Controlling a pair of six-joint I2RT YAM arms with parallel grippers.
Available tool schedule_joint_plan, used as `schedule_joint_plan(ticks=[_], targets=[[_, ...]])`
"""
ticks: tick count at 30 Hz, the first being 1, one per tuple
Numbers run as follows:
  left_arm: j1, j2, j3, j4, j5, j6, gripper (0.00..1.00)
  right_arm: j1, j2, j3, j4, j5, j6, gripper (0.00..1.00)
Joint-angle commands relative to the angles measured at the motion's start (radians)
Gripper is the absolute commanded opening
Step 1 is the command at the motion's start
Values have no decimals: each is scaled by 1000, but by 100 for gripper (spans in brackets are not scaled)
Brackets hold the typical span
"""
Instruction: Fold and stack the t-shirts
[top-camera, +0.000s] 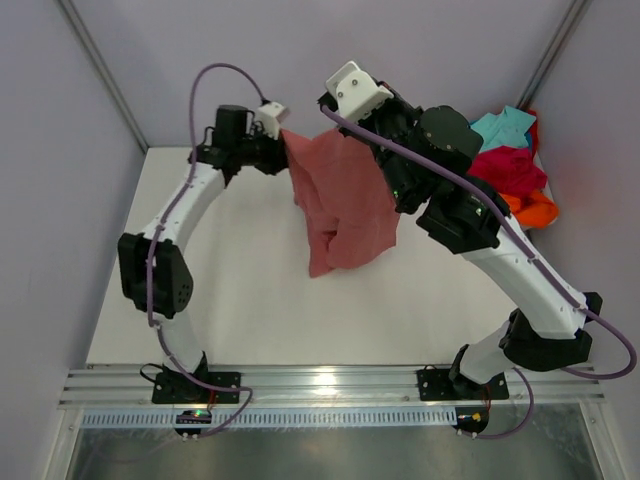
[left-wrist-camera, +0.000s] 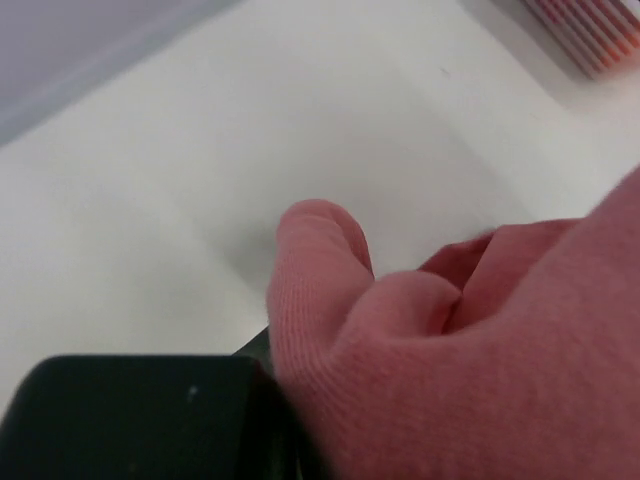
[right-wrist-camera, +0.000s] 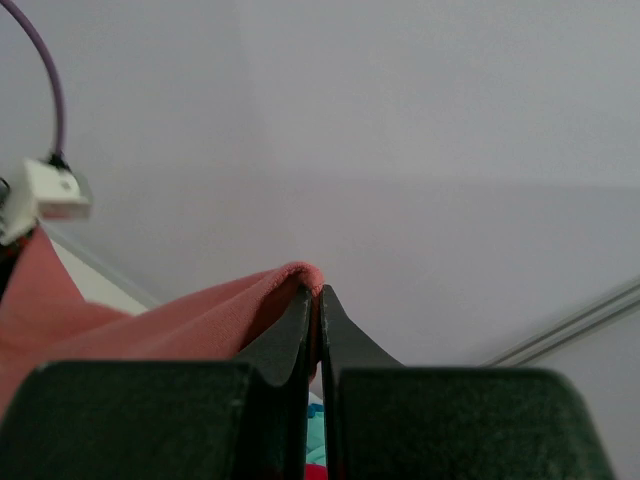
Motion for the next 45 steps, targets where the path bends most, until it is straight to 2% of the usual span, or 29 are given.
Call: schedule_joint_plan(ticks=[1, 3, 6, 7, 8, 11, 12, 16, 17, 19, 20, 22, 23, 28, 31, 39, 40, 44, 45], targets=[[146, -185, 4, -23, -61, -28, 0, -21, -56, -14, 72, 10, 6, 3], [183, -254, -16, -35, -74, 11, 0, -32, -57, -14, 74, 7, 6, 3], [219, -324, -17, -81, -203, 112, 0, -44, -56, -32, 90, 6, -8, 3], [222, -338, 1, -89, -313, 139, 0, -48, -60, -61, 106, 7, -15, 3], [222, -349, 16, -88, -361, 164, 0, -56, -60, -77, 125, 13, -23, 3], [223, -365, 99, -109, -502, 230, 0, -116, -79, -182, 271, 35, -52, 3], [223, -366, 116, -126, -510, 255, 0, -160, -85, -212, 306, 47, -58, 3], [223, -404, 116, -233, -481, 296, 0, -285, -134, -350, 334, 35, 14, 3], [222, -417, 98, -253, -472, 304, 0, -301, -169, -438, 337, 33, 29, 3], [223, -443, 27, -319, -431, 331, 0, -332, -217, -555, 377, 42, 40, 3], [222, -478, -2, -341, -412, 345, 0, -340, -246, -671, 336, 30, 93, 3], [223, -516, -108, -413, -343, 380, 0, -355, -344, -791, 267, -43, 150, 3], [222, -556, -146, -428, -314, 408, 0, -360, -375, -916, 268, -45, 168, 3], [223, -621, -354, -503, -182, 427, 0, -361, -502, -1153, 195, -111, 333, 3], [223, -579, -395, -497, -167, 405, 0, -365, -510, -1250, 216, -93, 360, 3], [222, -336, -369, -454, -84, 361, 0, -378, -456, -1240, 259, -112, 393, 3], [222, -264, -352, -445, -88, 353, 0, -384, -441, -1232, 283, -115, 382, 3], [220, -51, -170, -424, -128, 307, 0, -458, -317, -1185, 388, -132, 351, 3], [222, -6, -68, -419, -154, 298, 0, -479, -251, -1163, 405, -138, 356, 3]])
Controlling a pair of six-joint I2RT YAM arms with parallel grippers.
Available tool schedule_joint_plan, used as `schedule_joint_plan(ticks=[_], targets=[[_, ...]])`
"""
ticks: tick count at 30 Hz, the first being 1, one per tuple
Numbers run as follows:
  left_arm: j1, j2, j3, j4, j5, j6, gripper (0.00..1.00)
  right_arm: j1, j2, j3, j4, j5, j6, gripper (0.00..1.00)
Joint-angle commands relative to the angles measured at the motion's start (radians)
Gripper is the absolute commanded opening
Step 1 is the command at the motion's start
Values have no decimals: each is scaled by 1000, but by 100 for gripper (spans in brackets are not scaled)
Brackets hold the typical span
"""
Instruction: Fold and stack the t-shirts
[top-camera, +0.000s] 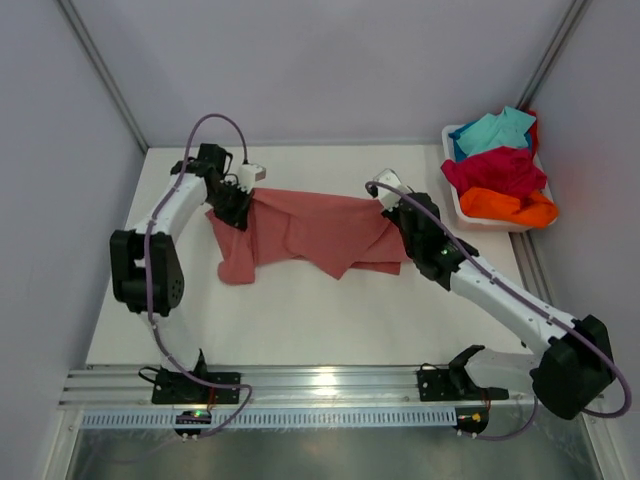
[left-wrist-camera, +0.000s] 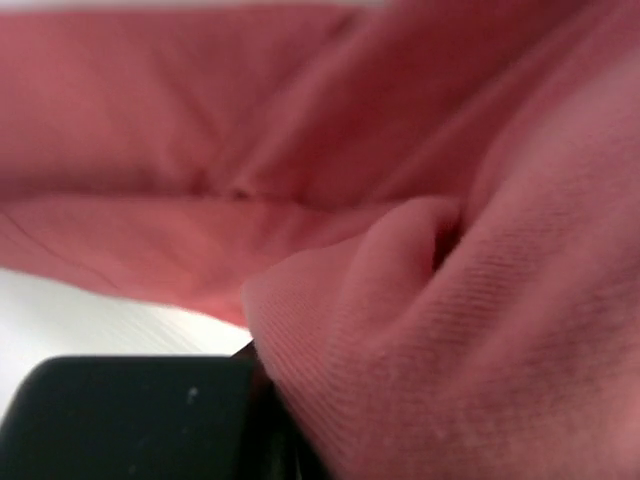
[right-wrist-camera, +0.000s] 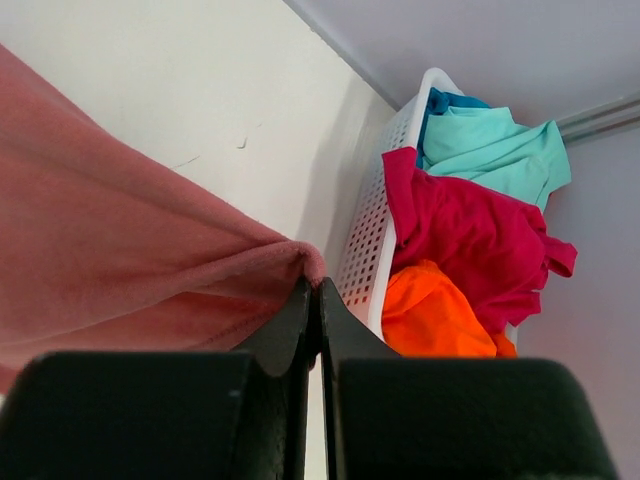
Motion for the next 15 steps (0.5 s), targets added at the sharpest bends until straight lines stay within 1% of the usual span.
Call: schedule_joint_plan(ticks=[1, 2, 3, 4, 5, 6, 7, 9, 10, 11, 12, 15], targets=[[3, 134, 244, 65, -42, -61, 0, -92, 129, 137, 150, -19, 10, 3], [3, 224, 304, 60, -70, -73, 0, -112, 169, 167, 155, -19, 16, 3], [3, 267, 429, 62, -120, -88, 0, -131, 248, 204, 158, -14, 37, 3], [3, 309, 491, 62, -145, -111, 0, -167, 287, 284, 146, -26, 51, 3], [1, 384, 552, 62, -169, -122, 0, -186, 327, 322, 138, -33, 66, 3], [3, 415, 607, 66, -200, -134, 0, -204, 363, 368, 126, -42, 106, 3], [1, 439, 697, 81, -237, -147, 0, -223, 434, 461, 91, -63, 131, 3], [1, 487, 758, 92, -252, -179, 0, -280, 495, 560, 22, -104, 216, 3], [1, 492, 787, 103, -258, -191, 0, -296, 552, 662, -39, -147, 243, 3], [1, 489, 786, 117, -269, -196, 0, -327, 578, 712, -69, -163, 264, 3], [1, 475, 784, 134, -280, -202, 0, -336, 604, 799, -99, -171, 283, 3], [1, 429, 766, 203, -338, -231, 0, -349, 672, 898, -98, -171, 258, 3]])
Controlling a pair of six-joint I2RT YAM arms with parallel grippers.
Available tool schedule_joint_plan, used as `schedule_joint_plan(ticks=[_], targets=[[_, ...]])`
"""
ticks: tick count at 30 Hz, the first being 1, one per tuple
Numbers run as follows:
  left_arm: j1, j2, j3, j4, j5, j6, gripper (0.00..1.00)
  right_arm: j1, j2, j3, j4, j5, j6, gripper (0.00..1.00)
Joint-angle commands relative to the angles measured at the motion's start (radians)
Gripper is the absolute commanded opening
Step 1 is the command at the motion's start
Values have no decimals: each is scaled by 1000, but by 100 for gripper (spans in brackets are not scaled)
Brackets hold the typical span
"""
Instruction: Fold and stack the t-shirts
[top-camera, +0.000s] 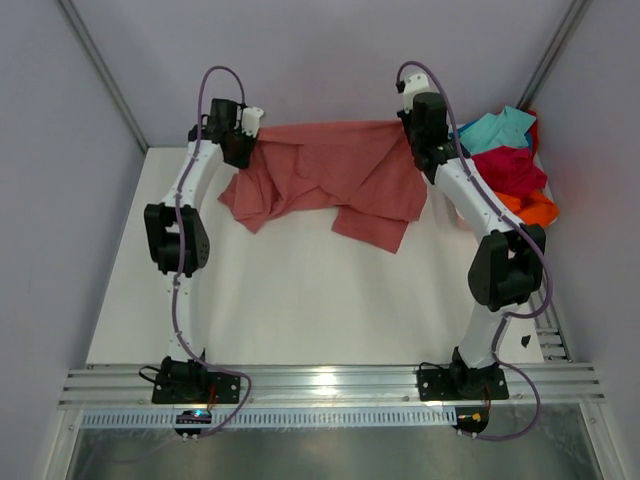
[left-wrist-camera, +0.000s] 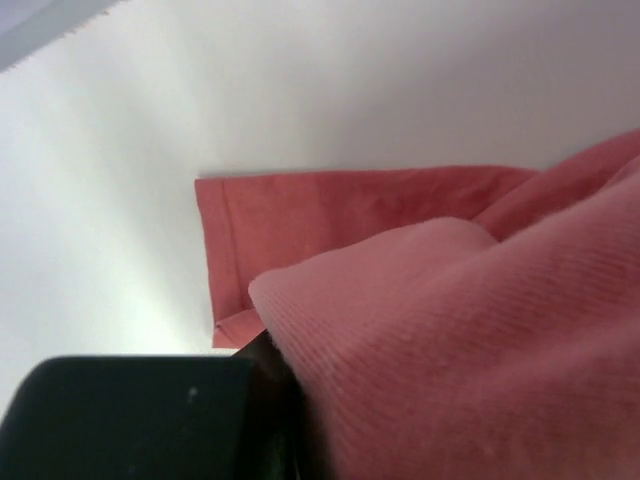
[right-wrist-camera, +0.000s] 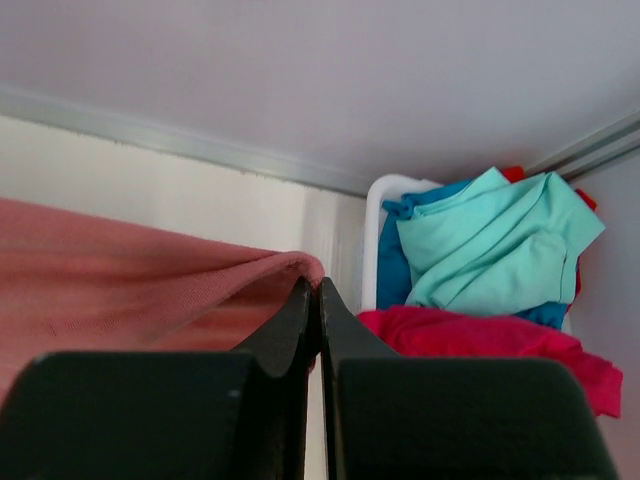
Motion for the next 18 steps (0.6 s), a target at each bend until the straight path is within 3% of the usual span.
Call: schedule_joint_plan(ticks=[1, 6, 10, 14, 18], targets=[[12, -89, 23, 105, -103, -73, 0, -25, 25, 169, -25, 2, 31, 3], [12, -209, -27, 186, -134, -87, 0, -25, 22, 288, -28, -35, 21, 3], [12, -325, -34, 171, -137, -70, 0, -25, -50, 256, -20, -55, 20, 3], [12, -442, -127, 105, -16, -32, 0, -25, -197, 81, -32, -97, 8, 3], [12, -510, -219, -111, 210, 86, 0, -25, -381, -192, -106, -180, -11, 3]])
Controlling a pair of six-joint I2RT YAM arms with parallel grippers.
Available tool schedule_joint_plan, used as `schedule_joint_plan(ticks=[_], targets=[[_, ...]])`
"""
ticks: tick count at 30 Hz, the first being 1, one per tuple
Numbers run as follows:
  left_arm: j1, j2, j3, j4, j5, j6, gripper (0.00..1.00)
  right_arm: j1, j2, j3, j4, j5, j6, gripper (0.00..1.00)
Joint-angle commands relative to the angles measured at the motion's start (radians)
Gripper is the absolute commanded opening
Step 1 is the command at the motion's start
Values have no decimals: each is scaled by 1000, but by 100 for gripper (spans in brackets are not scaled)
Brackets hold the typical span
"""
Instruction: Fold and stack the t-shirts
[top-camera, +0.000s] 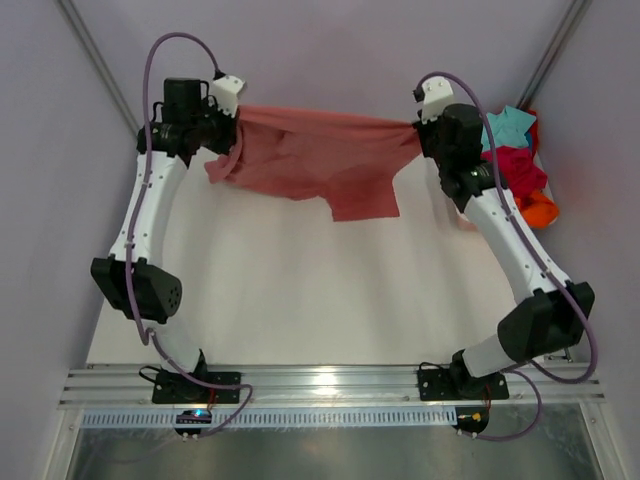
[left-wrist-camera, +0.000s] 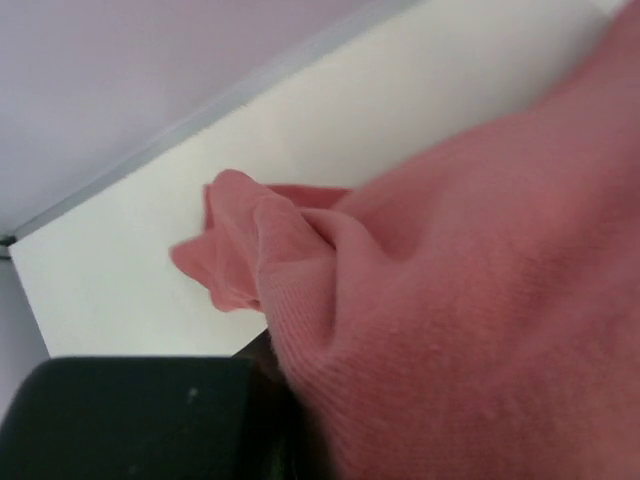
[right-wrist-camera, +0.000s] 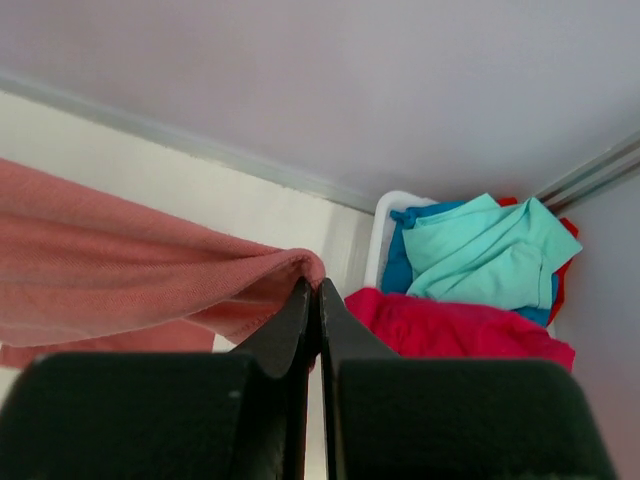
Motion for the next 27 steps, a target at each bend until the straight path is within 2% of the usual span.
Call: schedule_joint_plan(ticks=[1, 5, 7, 9, 10, 11, 12, 13, 17, 19, 23, 25, 27], targets=[[19, -49, -77, -259, 226, 106, 0, -14, -201, -169, -64, -38, -23, 3], [19, -49, -147, -503, 289, 322, 0, -14, -363, -350, -195, -167, -80, 3], [19, -47, -183, -563, 273, 389, 0, -14, -456, -437, -260, -206, -127, 3], [19, -46, -235, -611, 275, 462, 0, -14, -505, -483, -355, -317, -184, 3], [19, -41, -243, -637, 283, 493, 6, -14, -528, -491, -401, -351, -243, 3], [19, -37, -250, -687, 301, 551, 22, -14, -561, -494, -454, -444, -291, 5], [17, -30, -250, -718, 315, 580, 47, -14, -573, -493, -561, -485, -333, 43], [19, -18, -247, -746, 326, 608, 99, -14, -584, -493, -606, -515, -365, 75], [19, 0, -224, -789, 358, 657, 99, -14, -625, -511, -665, -597, -419, 86], [19, 12, -194, -783, 378, 651, 99, -14, -627, -523, -621, -598, -394, 99], [17, 52, -125, -783, 424, 642, 99, -16, -567, -534, -497, -562, -289, 99], [17, 65, -85, -839, 464, 683, 99, -14, -491, -529, -418, -505, -204, 99], [5, 80, -71, -882, 437, 705, 99, -14, -425, -501, -365, -459, -133, 99]])
